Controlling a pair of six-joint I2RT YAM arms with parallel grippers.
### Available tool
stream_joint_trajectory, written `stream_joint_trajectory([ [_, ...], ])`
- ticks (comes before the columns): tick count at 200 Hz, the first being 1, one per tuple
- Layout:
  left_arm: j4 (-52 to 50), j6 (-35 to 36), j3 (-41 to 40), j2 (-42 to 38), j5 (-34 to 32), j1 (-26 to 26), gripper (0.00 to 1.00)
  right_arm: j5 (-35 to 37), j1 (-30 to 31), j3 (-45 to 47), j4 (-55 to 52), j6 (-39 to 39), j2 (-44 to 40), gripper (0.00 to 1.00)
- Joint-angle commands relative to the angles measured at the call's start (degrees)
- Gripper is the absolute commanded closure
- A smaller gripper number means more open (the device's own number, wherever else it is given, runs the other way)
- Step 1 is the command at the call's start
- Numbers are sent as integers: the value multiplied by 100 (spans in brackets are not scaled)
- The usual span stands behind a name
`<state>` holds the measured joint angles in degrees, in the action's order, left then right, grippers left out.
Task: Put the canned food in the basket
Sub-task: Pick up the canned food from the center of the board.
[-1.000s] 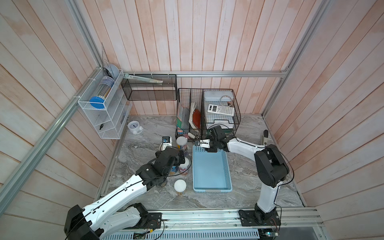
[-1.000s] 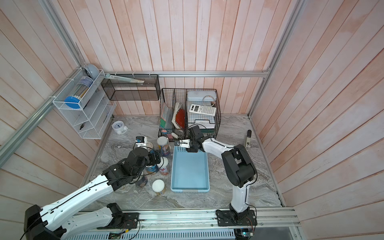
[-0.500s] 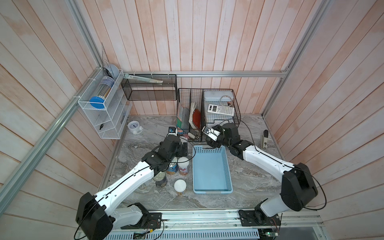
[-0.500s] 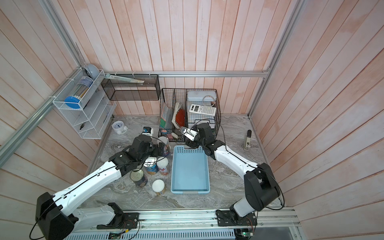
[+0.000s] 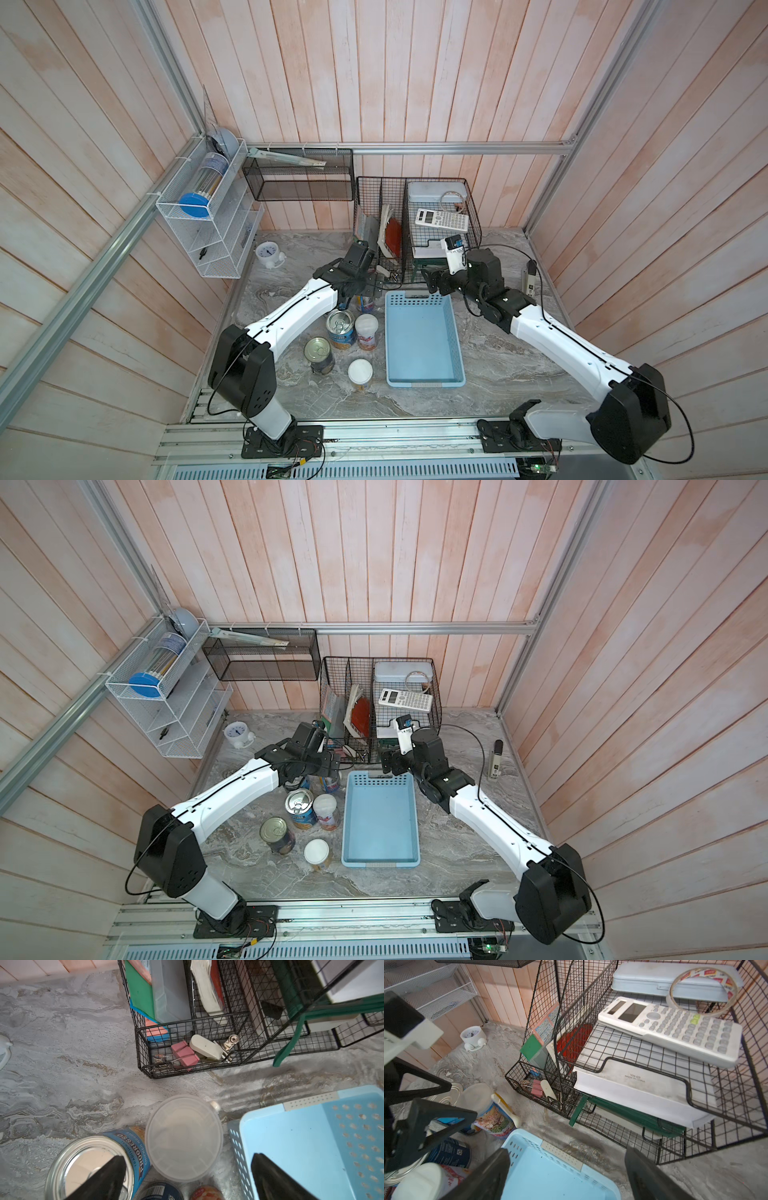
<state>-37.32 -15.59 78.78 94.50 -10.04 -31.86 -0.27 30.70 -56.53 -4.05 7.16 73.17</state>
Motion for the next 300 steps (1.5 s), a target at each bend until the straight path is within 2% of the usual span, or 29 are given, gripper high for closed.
stream_joint_trajectory([
  [1, -195, 149, 329, 290, 196, 22, 0, -19, -24, 186, -142, 339, -189, 6],
  [61, -429, 180, 697, 923, 248, 75, 0, -67, -29, 579, -161, 433, -225, 6],
  [94, -527, 205, 692, 1016, 134, 115, 4, -60, -46, 829, -138, 414, -292, 6],
  [148, -435, 314, 729, 1032, 17, 143, 38, -62, -55, 1113, 27, 426, -349, 6],
  [172, -493, 406, 758, 998, -56, 120, 45, -63, -60, 1136, 19, 444, -329, 6],
  [209, -587, 396, 774, 599, -152, 150, 50, -53, -53, 1240, 81, 445, -437, 6],
  [233, -816, 347, 1089, 278, -59, 118, 52, 7, -60, 1293, 111, 426, -496, 6],
  [275, -1682, 399, 2047, 146, -499, -469, 51, 116, -56, 1369, 164, 434, -590, 6],
  [300, -1881, 317, 2545, 113, -530, -765, 51, 162, -55, 1409, 149, 440, -669, 6],
])
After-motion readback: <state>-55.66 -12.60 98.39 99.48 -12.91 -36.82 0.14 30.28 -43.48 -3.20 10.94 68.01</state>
